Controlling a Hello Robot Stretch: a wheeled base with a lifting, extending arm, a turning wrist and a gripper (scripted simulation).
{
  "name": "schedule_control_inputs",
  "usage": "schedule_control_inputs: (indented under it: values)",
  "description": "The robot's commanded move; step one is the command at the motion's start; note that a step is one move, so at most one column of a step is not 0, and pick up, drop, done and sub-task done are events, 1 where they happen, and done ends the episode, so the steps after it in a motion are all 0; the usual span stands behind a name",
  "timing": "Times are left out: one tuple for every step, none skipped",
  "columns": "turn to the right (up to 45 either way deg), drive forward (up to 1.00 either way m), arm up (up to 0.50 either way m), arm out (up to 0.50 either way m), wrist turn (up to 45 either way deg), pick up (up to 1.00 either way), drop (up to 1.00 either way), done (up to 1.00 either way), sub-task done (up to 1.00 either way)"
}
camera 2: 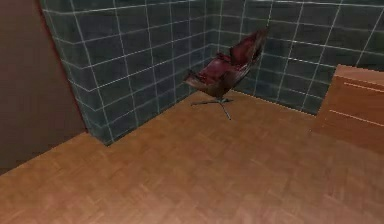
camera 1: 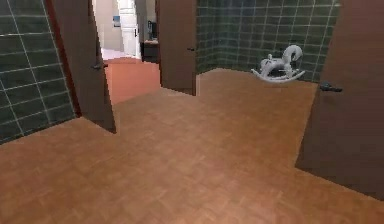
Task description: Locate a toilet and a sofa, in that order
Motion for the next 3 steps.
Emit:
schedule_control_inputs:
  values:
    - [0.0, 0.3, 0.0, 0.0, 0.0, 0.0, 0.0, 0.0, 0.0]
    - [-3.0, 0.0, 0.0, 0.0, 0.0, 0.0, 0.0, 0.0, 0.0]
    - [0.0, 1.0, 0.0, 0.0, 0.0, 0.0, 0.0, 0.0, 0.0]
